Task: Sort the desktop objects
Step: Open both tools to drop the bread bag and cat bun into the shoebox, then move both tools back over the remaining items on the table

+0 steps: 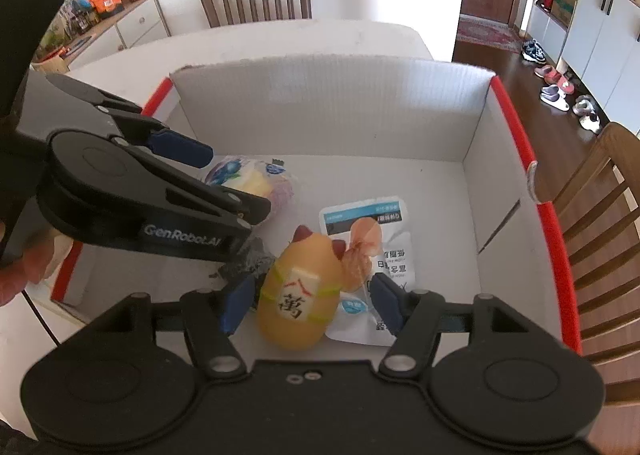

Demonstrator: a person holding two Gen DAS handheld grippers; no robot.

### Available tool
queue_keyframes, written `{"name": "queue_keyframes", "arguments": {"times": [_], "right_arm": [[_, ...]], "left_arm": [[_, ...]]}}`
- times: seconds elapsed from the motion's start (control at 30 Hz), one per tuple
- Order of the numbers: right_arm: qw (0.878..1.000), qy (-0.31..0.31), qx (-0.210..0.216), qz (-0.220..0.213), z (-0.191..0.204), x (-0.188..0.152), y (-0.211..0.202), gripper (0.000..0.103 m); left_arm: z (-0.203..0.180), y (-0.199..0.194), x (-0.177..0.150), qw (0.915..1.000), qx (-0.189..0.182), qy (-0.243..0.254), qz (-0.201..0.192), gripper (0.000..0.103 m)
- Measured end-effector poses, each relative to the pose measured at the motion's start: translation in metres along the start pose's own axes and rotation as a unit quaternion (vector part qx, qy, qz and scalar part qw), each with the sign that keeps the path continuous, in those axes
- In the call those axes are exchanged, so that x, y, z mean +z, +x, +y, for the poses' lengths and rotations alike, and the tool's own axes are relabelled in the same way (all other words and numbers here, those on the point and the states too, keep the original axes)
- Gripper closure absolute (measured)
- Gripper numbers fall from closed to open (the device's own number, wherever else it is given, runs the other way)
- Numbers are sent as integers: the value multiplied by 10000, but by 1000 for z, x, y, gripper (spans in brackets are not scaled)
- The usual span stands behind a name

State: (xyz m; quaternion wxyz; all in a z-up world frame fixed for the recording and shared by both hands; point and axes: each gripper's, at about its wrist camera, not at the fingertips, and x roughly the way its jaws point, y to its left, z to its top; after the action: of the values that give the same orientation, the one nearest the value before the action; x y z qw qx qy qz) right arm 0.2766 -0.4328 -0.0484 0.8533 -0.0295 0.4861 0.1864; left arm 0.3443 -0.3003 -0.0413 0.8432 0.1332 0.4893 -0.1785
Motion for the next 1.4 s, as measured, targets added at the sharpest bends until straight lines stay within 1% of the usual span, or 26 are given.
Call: {"name": "queue_keyframes", "arguments": {"times": [0.03, 0.3, 0.5, 0.73, 0.77, 0.8, 0.83, 0.93, 1.0, 1.1, 1.2, 1.4], "right_arm": [[10000, 17, 23, -29, -1, 1, -3, 35], [9993, 80, 169, -326, -3, 3, -30, 30], [9986, 155, 240, -450, -3, 1, -44, 28], [9981, 135, 278, -527, 5, -1, -53, 27], [9980, 134, 279, -550, 7, -1, -55, 27], [9979, 143, 274, -573, 8, -2, -56, 25], [9977, 162, 272, -601, 9, -2, -57, 21], [9973, 195, 253, -664, 16, -1, -60, 20], [9970, 224, 238, -700, 20, -1, -62, 19], [9965, 263, 237, -751, 29, -2, -64, 16], [9962, 311, 246, -774, 40, -3, -63, 15], [9954, 379, 229, -846, 67, -6, -63, 9]], "left_arm": [[1, -4, -1, 10000, -11, -43, -34, 41], [5, -31, -6, 9990, -149, -284, -316, 40], [10, -53, -18, 9973, -290, -438, -515, 40], [22, -77, -41, 9942, -494, -662, -683, 40], [24, -80, -45, 9939, -514, -678, -699, 37], [26, -83, -49, 9937, -523, -691, -712, 32], [28, -86, -52, 9936, -520, -695, -727, 31], [34, -95, -63, 9933, -524, -689, -772, 29], [39, -100, -73, 9928, -551, -705, -802, 23], [46, -107, -85, 9922, -570, -713, -844, 20], [51, -115, -98, 9922, -481, -684, -923, 18], [67, -132, -123, 9913, -435, -617, -1075, 15]]}}
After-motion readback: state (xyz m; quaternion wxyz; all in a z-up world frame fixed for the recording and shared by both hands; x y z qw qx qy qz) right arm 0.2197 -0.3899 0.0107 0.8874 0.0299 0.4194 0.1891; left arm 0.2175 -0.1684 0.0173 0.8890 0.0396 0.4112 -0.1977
